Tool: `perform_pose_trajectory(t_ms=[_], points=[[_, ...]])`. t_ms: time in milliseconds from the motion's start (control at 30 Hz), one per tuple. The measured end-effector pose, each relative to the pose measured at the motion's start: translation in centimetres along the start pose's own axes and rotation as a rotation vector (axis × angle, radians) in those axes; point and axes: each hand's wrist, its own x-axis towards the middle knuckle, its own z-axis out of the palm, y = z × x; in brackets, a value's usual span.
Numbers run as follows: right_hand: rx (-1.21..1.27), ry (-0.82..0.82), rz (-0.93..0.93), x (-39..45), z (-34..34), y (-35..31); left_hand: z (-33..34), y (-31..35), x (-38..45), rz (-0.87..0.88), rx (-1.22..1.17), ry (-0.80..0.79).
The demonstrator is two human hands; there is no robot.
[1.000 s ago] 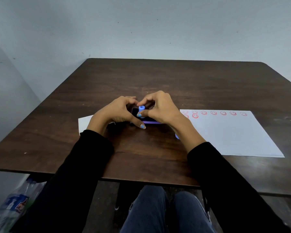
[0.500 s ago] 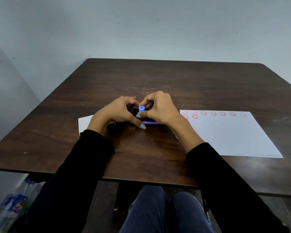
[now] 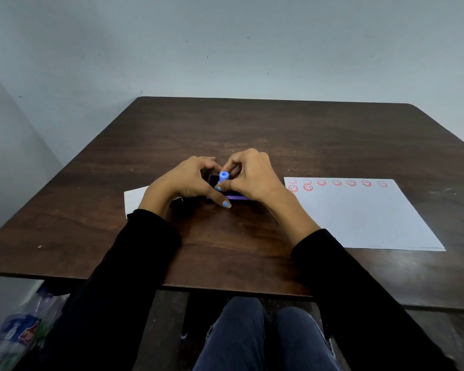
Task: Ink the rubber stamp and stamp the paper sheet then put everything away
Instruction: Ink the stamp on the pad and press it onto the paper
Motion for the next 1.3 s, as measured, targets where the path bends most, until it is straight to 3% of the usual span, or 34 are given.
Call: perform_pose_trajectory(t_ms=[267, 400, 467, 567, 700, 1033, 1133, 1300], points=[[0.107, 0.006, 0.052, -0.5, -1.0, 0.1, -0.1, 0.5, -0.3, -0.006, 0.003, 0.001], [0.927, 0.263, 0.136, -1.0, -4.8, 1.0, 1.1, 2.5, -1.6, 0.033, 0.051, 0.228], [1.289, 0.307, 0.236, -1.3, -7.1, 2.1, 3.3, 4.2, -2.1, 0.129, 0.121, 0.322], [1.573, 0.276, 0.351, -2.3, -9.1, 3.3, 7.3, 6.2, -2.3, 0.262, 0.238, 0.236], [1.712, 0.286, 0.417, -3.4, -9.3, 4.1, 9.3, 6.9, -2.1, 0.296, 0.289, 0.157], [1.824, 0.305, 0.426, -4.9, -10.2, 5.9, 6.7, 6.3, -1.6, 0.186, 0.322, 0.123], [1.658, 0.338, 0.421, -5.3, -10.8, 6.8, 6.3, 7.5, 0.9, 0.196, 0.318, 0.103], [1.109, 0.565, 0.456, -5.7, -10.7, 7.6, 8.1, 8.9, 4.6, 0.194, 0.418, -0.049]])
